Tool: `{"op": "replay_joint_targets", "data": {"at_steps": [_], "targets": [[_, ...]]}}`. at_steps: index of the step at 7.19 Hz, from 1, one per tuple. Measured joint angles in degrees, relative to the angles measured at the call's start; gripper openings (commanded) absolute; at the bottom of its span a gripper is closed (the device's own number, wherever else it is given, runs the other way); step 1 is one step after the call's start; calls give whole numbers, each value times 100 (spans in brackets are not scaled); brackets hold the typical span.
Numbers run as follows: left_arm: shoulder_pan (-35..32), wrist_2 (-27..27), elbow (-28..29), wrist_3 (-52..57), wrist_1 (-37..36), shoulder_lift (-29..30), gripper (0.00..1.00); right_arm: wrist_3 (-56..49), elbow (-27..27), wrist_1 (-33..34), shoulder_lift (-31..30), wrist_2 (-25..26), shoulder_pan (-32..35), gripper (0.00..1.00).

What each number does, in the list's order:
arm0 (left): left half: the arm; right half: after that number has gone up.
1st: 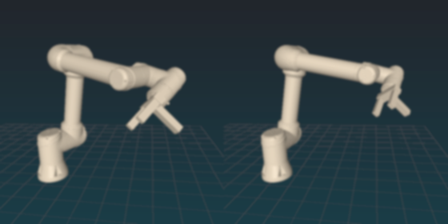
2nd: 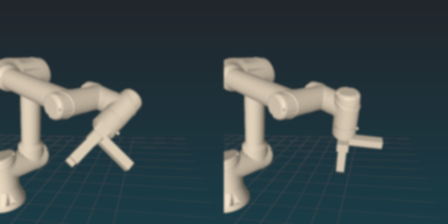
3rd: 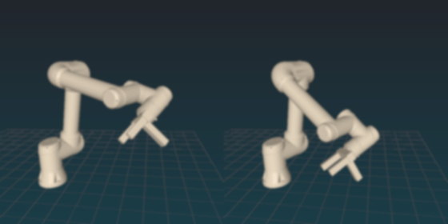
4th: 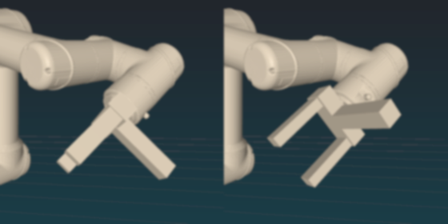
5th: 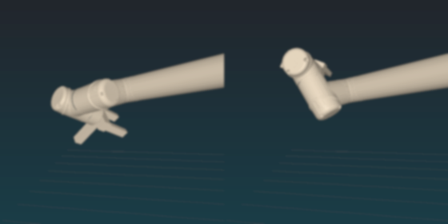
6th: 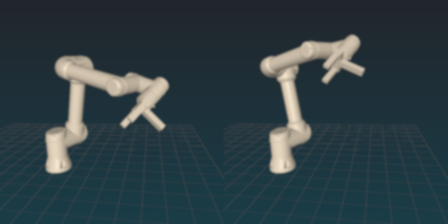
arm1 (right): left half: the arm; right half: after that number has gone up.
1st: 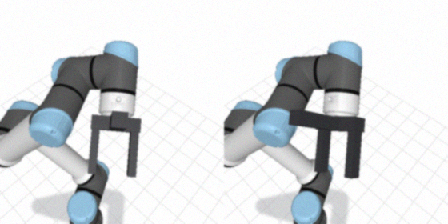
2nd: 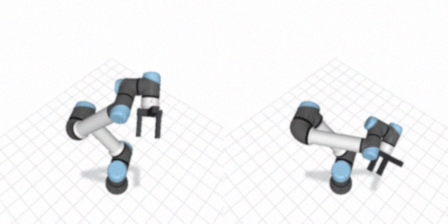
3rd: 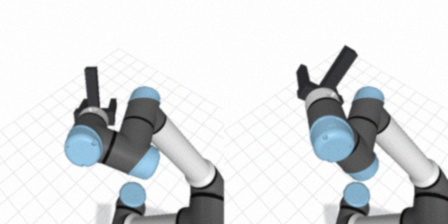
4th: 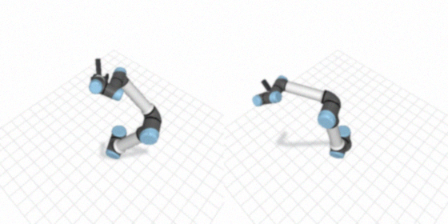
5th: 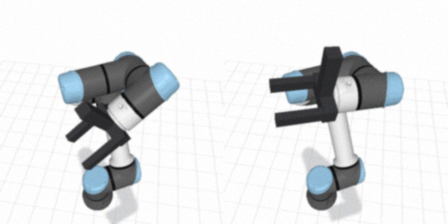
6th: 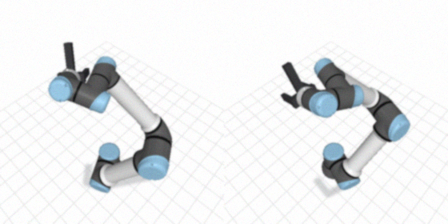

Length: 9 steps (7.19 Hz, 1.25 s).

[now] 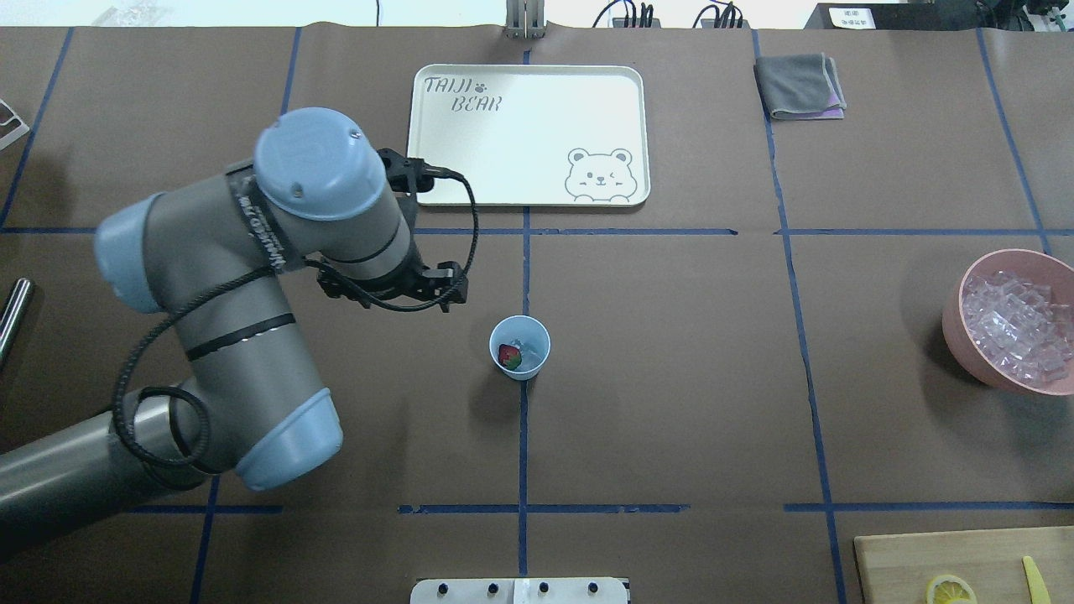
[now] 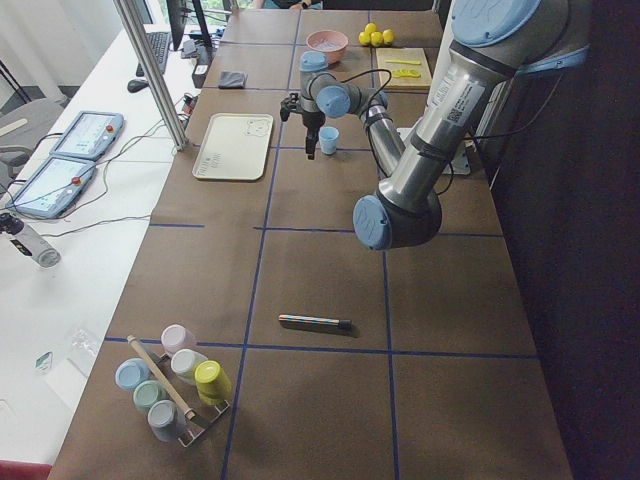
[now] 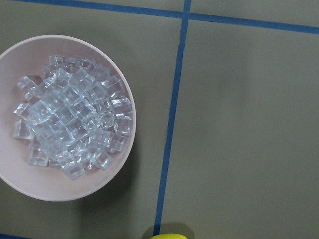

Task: Mash ice and strawberries in cup
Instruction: 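Open the left gripper to drop the strawberry into the cup, then move the left gripper back over the steel muddler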

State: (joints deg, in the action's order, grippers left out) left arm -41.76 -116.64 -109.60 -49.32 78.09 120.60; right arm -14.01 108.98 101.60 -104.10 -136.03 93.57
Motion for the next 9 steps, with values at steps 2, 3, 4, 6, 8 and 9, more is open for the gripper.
{"op": "replay_joint_targets", "data": {"at_steps": [2, 3, 4, 6, 8, 9], "targets": [[-1209, -766, -101, 1810, -18, -869, 100, 213, -10, -83, 40, 22, -90, 99], [-1864, -1100, -22, 2739, -32, -1249, 100, 427, -24, -194, 100, 45, -216, 99], [-2417, -1292, 168, 3549, -33, -1532, 100, 648, -43, -279, 234, 85, -374, 99], [-3179, -1414, 607, 4824, 41, -2034, 100, 964, -142, -341, 500, 149, -611, 99], [-3416, -1459, 779, 5080, 764, -2887, 100, 1063, -195, -372, 567, 151, -712, 99], [-3428, -1462, 915, 4668, 1472, -3228, 100, 1072, -198, -376, 571, 149, -721, 99]]}}
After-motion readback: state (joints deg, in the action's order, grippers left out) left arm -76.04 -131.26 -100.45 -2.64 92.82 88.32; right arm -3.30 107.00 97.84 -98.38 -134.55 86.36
